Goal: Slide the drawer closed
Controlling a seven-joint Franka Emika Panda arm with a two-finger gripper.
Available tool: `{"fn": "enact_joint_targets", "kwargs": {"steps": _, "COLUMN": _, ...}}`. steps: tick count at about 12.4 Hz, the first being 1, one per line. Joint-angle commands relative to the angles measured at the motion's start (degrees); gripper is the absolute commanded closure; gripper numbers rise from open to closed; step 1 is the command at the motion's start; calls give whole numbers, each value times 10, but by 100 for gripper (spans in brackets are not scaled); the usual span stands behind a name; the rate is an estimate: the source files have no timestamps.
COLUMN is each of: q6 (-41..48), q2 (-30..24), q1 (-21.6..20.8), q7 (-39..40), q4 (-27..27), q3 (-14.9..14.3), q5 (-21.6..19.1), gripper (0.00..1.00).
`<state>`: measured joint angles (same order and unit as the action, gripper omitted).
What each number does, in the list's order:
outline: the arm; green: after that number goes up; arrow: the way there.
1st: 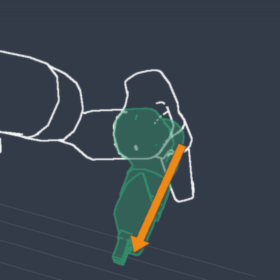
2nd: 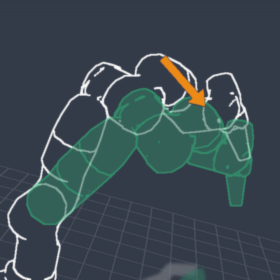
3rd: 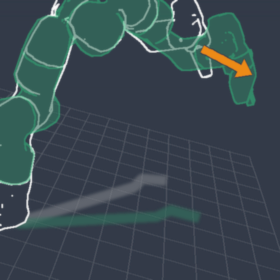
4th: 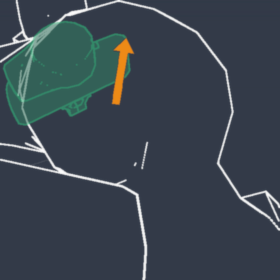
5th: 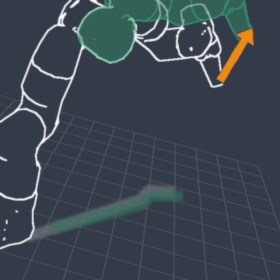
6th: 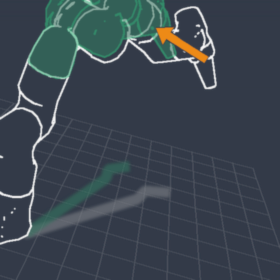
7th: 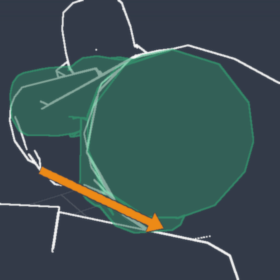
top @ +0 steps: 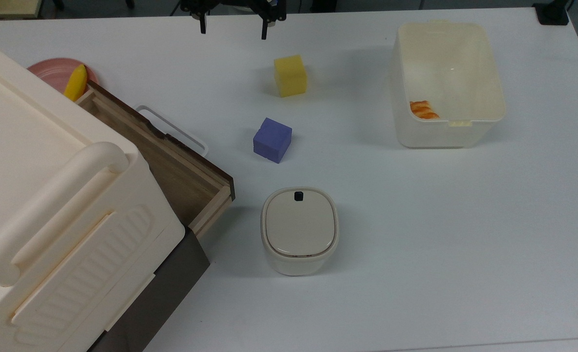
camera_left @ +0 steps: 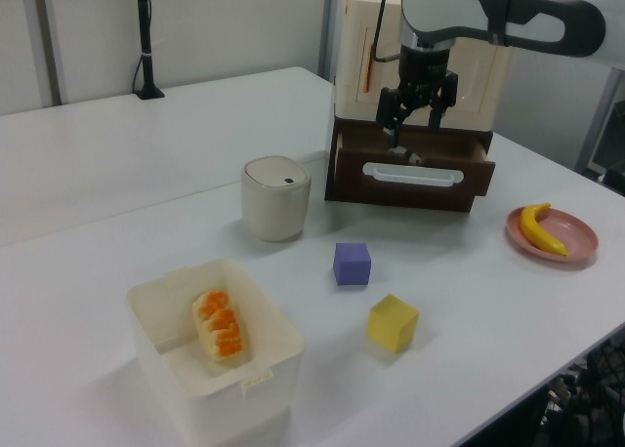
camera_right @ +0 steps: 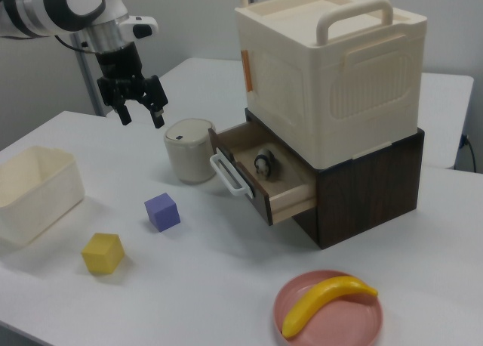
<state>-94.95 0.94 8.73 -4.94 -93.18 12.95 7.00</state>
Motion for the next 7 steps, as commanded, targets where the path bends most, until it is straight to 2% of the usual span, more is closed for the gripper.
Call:
{"fn": "enact_joint_targets", "kwargs": {"steps": 1, "q6": 7, "q2": -9, "q1": -21, "q7": 6, "q4": -2, "q3": -20, "q5": -1, "gripper": 0}}
{"fn": "enact_joint_targets", "kwargs": {"steps": 3, "q6": 7, "q2": -8, "q1": -105, "q7": 5, "q4": -2, "q3": -104, "q5": 0, "gripper": 0}}
{"fn": "enact_joint_targets", "kwargs": {"steps": 4, "q6": 7, "q2": -8, "q1": -110, "q7": 5, "q4": -2, "q3": -113, "q5": -1, "gripper": 0}}
{"fn": "enact_joint_targets", "kwargs": {"steps": 7, "q6": 6, "q2": -6, "q1": -105, "q7": 10, "q4": -2, "q3": -113, "q5": -1, "gripper": 0}}
